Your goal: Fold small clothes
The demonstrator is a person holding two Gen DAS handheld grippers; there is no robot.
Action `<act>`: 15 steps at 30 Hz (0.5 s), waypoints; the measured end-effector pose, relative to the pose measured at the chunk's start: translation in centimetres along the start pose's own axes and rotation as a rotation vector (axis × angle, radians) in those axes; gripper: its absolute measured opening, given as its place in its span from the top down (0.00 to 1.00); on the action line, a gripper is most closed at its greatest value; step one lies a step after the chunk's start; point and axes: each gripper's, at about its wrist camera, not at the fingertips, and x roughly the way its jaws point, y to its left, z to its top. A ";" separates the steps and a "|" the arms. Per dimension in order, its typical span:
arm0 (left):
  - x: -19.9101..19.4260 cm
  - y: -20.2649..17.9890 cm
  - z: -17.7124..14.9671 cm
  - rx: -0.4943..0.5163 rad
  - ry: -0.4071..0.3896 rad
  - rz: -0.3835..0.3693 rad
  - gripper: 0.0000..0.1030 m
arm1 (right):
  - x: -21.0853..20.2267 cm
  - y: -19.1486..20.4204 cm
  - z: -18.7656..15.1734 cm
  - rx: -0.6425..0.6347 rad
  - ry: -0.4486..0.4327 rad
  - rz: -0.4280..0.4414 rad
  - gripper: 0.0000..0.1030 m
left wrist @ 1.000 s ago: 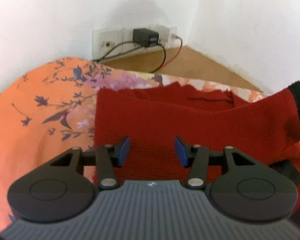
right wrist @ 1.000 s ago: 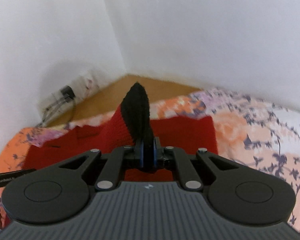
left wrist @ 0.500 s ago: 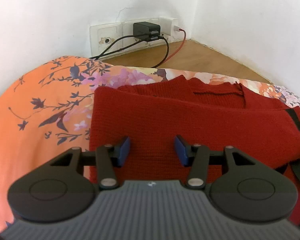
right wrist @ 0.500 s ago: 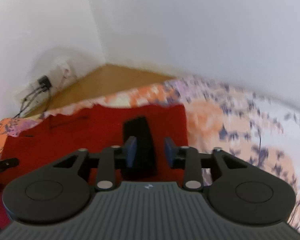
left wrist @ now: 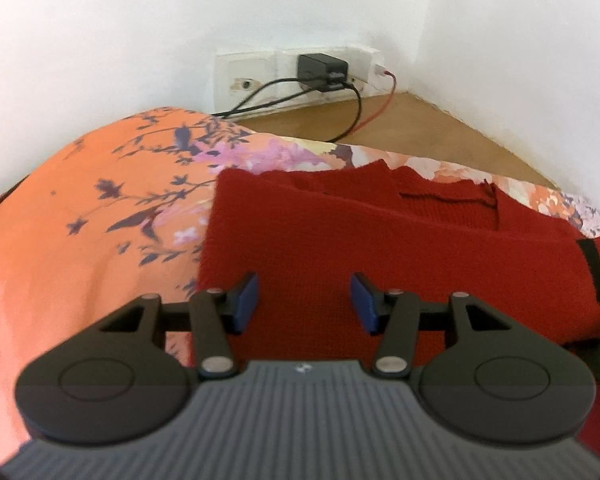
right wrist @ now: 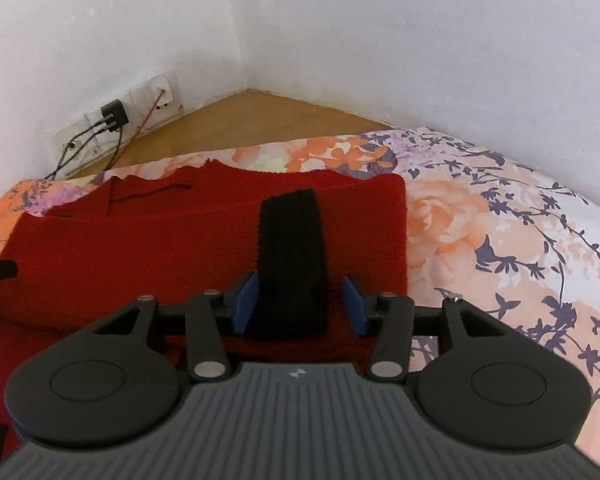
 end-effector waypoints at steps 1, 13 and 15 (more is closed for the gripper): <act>-0.7 0.2 -0.2 -0.009 -0.004 0.008 0.49 | -0.5 -0.2 0.0 0.015 0.001 0.009 0.44; -6.8 4.6 -3.8 -0.029 0.055 0.044 0.49 | -9.5 -1.7 -4.9 0.077 0.033 0.083 0.37; -7.8 5.6 -4.6 -0.029 0.077 0.041 0.49 | -10.8 -1.6 -6.0 0.094 0.044 0.062 0.37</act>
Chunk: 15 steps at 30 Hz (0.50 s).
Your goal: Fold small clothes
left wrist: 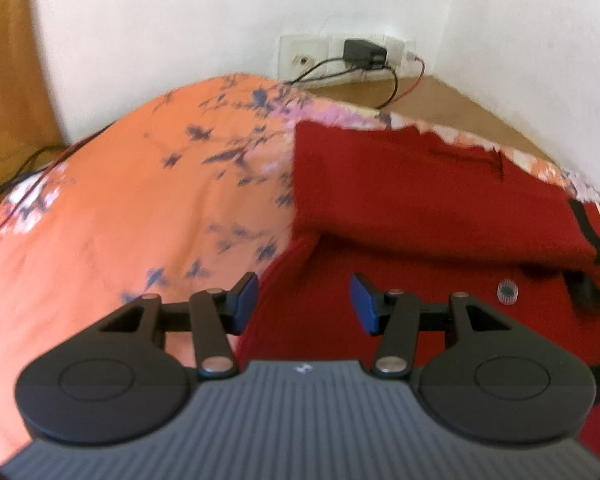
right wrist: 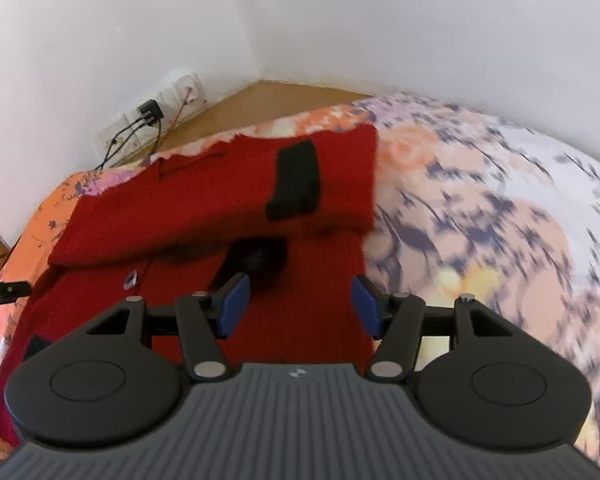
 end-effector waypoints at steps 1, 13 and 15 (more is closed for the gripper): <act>-0.4 0.4 -0.4 0.001 0.010 0.003 0.49 | -0.5 0.0 -0.6 0.011 0.005 -0.007 0.37; -4.4 3.8 -6.0 0.026 0.098 -0.057 0.49 | -6.2 0.5 -6.6 0.069 0.008 -0.080 0.31; -4.6 3.8 -6.8 0.031 0.105 -0.069 0.49 | -6.7 0.5 -7.2 0.070 0.015 -0.088 0.30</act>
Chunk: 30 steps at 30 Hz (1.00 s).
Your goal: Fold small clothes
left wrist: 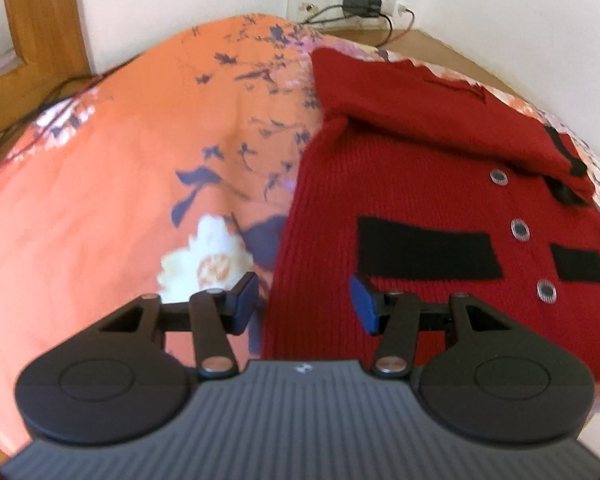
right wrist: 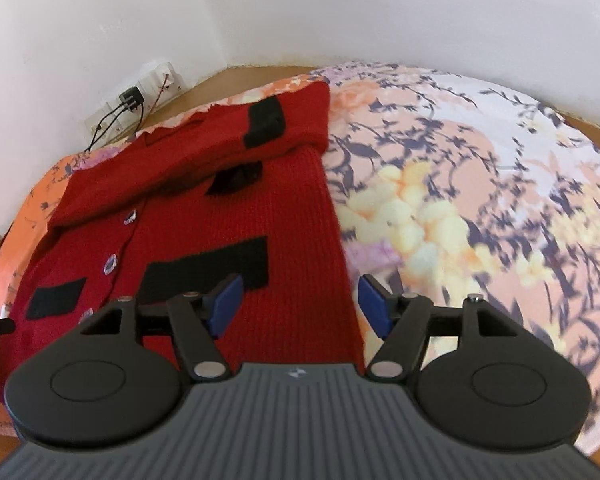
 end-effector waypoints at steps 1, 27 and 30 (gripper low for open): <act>-0.1 0.0 -0.3 0.007 -0.002 -0.004 0.49 | -0.2 0.0 -0.3 -0.001 0.002 -0.003 0.30; -0.1 1.1 -2.5 -0.127 0.042 -0.268 0.51 | -1.1 -0.3 -3.0 0.094 0.074 0.118 0.26; 0.0 0.7 -2.3 -0.113 0.047 -0.266 0.51 | -0.8 -0.5 -2.7 0.120 0.074 0.139 0.26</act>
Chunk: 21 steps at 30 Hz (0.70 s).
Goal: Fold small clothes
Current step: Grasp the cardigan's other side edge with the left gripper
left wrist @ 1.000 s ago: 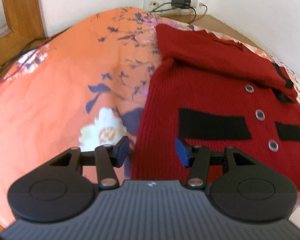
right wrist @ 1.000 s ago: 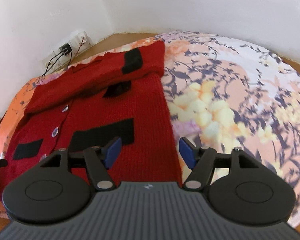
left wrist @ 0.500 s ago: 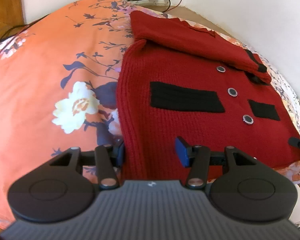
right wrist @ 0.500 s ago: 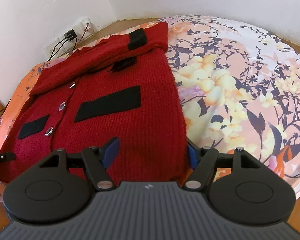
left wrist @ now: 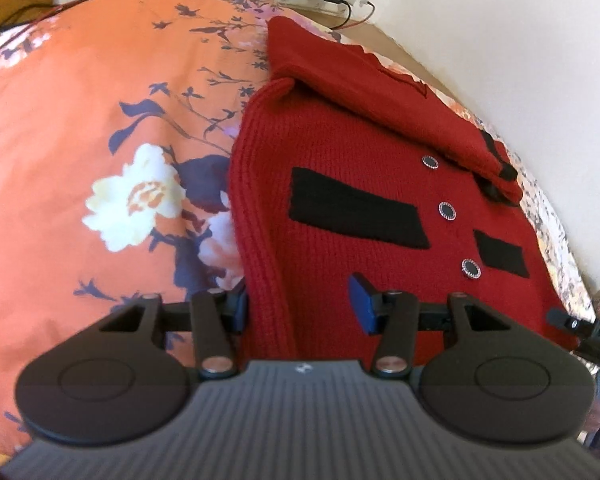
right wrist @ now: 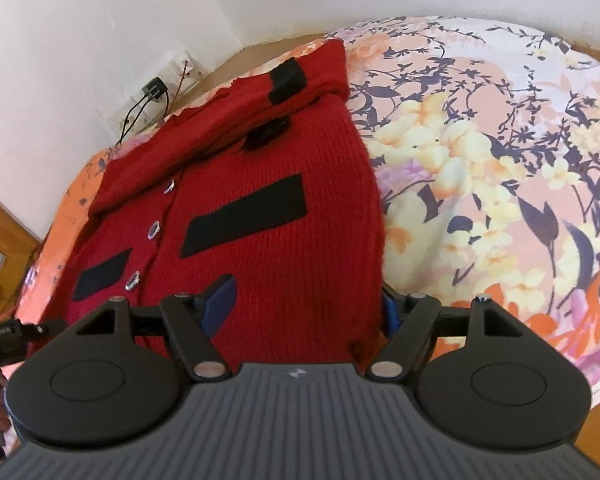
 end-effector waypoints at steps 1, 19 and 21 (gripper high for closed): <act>0.0 -0.2 0.0 0.010 -0.001 0.007 0.55 | 0.1 -0.1 0.1 0.004 0.000 0.000 0.27; -2.7 -0.2 2.7 -0.089 -0.143 -0.040 0.90 | -2.4 -0.3 2.8 0.046 -0.182 0.061 0.91; -3.1 -0.6 3.1 -0.086 -0.171 -0.045 0.90 | -2.6 -0.1 3.4 0.043 -0.203 0.069 0.91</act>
